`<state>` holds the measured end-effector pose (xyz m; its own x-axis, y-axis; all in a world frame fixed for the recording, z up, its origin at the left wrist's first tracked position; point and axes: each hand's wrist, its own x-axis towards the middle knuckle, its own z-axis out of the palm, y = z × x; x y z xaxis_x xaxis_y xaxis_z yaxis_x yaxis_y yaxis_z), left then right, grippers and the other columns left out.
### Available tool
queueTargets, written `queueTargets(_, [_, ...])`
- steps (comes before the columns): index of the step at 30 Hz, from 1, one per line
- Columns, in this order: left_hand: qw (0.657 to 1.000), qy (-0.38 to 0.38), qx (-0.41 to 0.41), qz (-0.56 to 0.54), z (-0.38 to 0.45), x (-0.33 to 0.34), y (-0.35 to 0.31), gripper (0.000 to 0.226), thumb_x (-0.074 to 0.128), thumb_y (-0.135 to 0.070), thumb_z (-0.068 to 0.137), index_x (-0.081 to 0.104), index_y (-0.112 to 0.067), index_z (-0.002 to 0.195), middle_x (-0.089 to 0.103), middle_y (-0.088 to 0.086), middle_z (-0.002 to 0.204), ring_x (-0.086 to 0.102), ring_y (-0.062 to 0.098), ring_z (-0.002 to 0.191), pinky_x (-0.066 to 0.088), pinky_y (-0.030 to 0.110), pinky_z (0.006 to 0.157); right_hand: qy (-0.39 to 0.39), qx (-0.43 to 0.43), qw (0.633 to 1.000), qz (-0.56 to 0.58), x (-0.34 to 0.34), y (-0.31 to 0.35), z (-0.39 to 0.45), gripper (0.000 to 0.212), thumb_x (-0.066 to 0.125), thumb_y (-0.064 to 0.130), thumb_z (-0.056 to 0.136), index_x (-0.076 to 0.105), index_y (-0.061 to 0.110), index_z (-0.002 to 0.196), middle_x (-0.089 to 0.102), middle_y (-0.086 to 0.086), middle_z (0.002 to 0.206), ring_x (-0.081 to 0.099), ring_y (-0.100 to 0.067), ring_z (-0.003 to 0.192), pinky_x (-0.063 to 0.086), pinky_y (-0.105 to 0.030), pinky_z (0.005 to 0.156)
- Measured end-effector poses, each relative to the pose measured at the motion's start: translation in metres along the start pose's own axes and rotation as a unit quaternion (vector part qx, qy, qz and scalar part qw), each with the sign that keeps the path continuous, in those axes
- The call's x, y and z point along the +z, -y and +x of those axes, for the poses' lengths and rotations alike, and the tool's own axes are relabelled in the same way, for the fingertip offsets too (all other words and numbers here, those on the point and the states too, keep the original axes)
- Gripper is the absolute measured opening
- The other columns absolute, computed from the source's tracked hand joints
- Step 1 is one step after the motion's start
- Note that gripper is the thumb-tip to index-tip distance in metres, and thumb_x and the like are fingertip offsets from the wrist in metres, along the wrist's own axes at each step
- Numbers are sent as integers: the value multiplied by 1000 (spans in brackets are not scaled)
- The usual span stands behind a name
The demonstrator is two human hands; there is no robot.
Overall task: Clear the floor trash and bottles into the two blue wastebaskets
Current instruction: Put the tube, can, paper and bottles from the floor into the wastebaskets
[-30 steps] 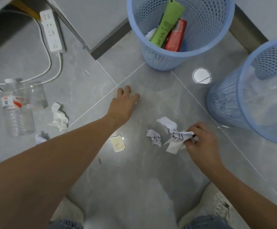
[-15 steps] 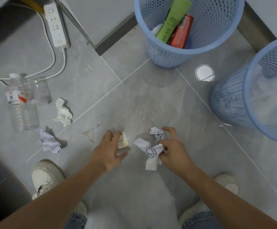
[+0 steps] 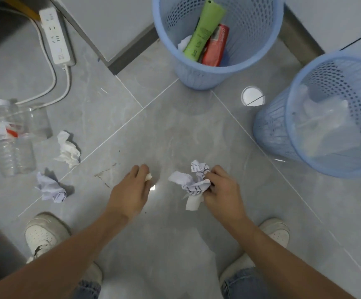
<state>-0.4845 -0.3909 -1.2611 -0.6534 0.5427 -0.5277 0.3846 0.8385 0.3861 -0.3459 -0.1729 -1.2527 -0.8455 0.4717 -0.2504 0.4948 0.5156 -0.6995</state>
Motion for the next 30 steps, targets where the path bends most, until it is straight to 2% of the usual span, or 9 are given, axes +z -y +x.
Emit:
queueTargets(3, [993,-50,64,-83,-18,-53,-85,10,43,-40,104,39,-31,105,52,-10,100,57,17,76,51,37,60,-63,30,997,38,-78,32,-11,13,67,-8,78,66,5,75,54,1,79,53,-21,63,43,-36,54])
queueTargets(7, [970,-82,164,-156,-16,-115,-220,8,49,-37,104,42,-33,103,50,-14,95,50,9,74,45,28,59,-202,91,973,63,-205,54,-10,27,66,-19,73,64,8,73,56,-4,78,54,-16,67,40,-25,57])
queueTargets(11, [957,-85,237,-143,22,-138,-324,12,48,-35,105,46,-24,108,51,-4,99,52,18,81,49,38,64,-289,162,943,10,-297,30,18,16,66,-6,76,67,9,75,60,-7,76,55,-12,66,38,-23,59])
queueTargets(16, [968,-57,235,-67,81,-122,-397,22,51,-31,102,50,-17,118,57,9,106,57,32,93,51,43,70,-248,209,944,-59,-332,-3,64,20,58,-3,74,53,16,67,50,-9,71,48,-27,64,21,-26,52])
queueTargets(18, [978,-28,206,-17,96,-111,-409,27,56,-27,97,49,-16,121,56,13,112,53,35,106,51,46,79,-203,226,950,-69,-332,-14,74,23,56,-2,73,44,17,65,48,-9,71,46,-27,64,23,-28,52])
queueTargets(21, [984,38,166,58,105,-98,-420,54,65,-29,87,44,-21,136,48,14,129,43,36,125,52,52,92,-127,249,958,-60,-332,-24,77,21,57,-2,74,51,15,64,54,-7,71,50,-24,67,35,-29,61])
queueTargets(23, [981,51,169,79,99,-93,-420,65,67,-35,83,42,-23,142,45,12,136,41,35,130,53,52,94,-53,270,960,-45,-333,-28,75,14,63,2,77,72,11,82,68,-6,87,60,-22,79,45,-29,69])
queueTargets(25, [978,25,193,74,84,-94,-412,64,65,-39,83,44,-25,142,46,9,139,45,33,128,54,48,90,-15,280,959,-49,-332,-27,67,36,69,13,77,74,14,113,69,-7,118,66,-24,100,52,-30,85])
queueTargets(30, [979,-44,199,-22,26,-131,-356,54,61,-37,86,50,-25,137,53,3,132,55,27,119,54,46,83,-87,166,978,-90,-325,18,41,30,66,9,81,73,12,110,63,-10,118,61,-32,106,50,-40,88])
